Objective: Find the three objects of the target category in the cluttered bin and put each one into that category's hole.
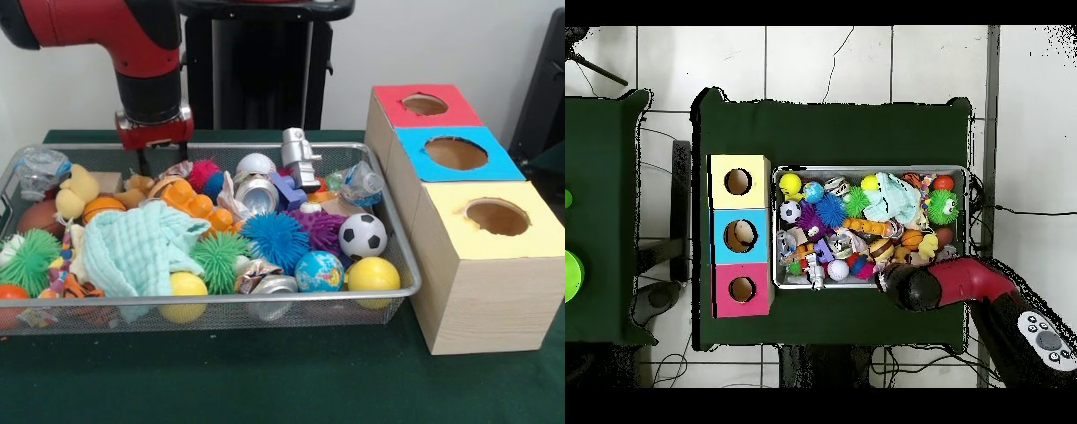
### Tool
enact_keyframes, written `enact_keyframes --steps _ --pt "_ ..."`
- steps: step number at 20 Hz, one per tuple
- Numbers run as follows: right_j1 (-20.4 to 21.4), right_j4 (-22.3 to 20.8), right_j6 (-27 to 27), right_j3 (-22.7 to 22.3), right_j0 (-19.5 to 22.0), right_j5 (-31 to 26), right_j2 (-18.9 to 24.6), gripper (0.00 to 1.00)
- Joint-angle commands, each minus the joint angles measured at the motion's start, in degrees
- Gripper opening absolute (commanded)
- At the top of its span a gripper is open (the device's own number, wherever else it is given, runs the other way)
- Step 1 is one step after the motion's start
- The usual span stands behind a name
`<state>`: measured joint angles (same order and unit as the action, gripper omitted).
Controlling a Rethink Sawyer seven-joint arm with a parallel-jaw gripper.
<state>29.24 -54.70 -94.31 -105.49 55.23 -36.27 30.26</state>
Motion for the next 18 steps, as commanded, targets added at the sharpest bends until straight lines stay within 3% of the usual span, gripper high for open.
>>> enact_keyframes --steps 1,5,13,14,18 --pt "-9.84 -5.48 2.22 3.14 -2.38 4.17 -3.14 1.00" --pt "-10.19 -3.87 1.18 1.99 -2.83 4.97 -3.82 1.00" --pt "-3.35 0.82 2.65 -2.24 -4.10 0.87 -2.66 1.00" --pt "-3.80 1.04 3.33 -2.29 -3.62 1.59 -2.27 0.00" --pt "-5.41 1.35 6.64 -1.53 -2.68 0.91 -0.79 0.00"
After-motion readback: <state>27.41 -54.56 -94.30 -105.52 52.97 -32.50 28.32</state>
